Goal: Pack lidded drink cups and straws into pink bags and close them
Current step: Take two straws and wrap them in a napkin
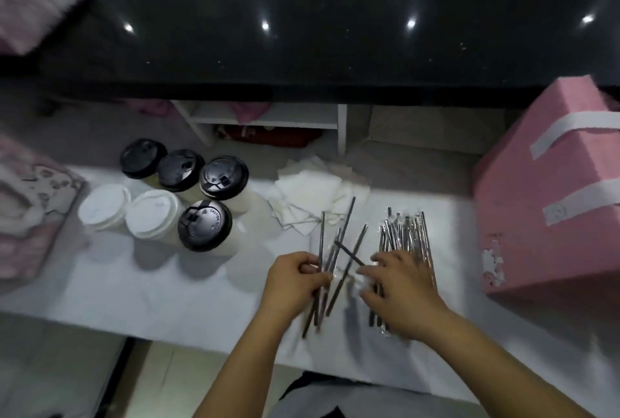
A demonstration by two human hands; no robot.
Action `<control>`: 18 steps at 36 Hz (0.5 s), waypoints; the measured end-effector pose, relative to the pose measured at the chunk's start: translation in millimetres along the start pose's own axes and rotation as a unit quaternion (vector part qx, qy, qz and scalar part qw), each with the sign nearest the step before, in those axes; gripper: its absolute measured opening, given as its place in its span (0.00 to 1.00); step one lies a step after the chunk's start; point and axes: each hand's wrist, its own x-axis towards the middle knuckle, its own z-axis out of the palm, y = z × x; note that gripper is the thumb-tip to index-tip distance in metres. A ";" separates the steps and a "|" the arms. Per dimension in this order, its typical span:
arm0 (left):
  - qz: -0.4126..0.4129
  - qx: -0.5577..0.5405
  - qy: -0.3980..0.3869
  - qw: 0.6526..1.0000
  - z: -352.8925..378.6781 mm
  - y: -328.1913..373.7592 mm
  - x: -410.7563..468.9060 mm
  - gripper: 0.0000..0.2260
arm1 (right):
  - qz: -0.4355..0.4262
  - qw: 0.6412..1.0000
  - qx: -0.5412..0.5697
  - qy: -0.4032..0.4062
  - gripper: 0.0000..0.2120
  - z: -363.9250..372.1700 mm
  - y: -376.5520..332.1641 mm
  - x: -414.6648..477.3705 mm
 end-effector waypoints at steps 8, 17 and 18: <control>0.004 -0.039 0.054 0.998 1.1 14.7 -24.3 0.06 | -0.003 0.995 0.047 0.084 0.18 -10.6 11.6 8.2; 0.026 -0.122 0.015 0.992 11.6 43.0 -57.3 0.08 | 0.060 0.828 0.557 0.020 0.04 -52.4 -5.2 11.5; 0.023 -0.122 0.012 0.992 14.2 45.5 -58.4 0.08 | 0.071 0.803 0.592 0.006 0.04 -54.2 -5.1 12.6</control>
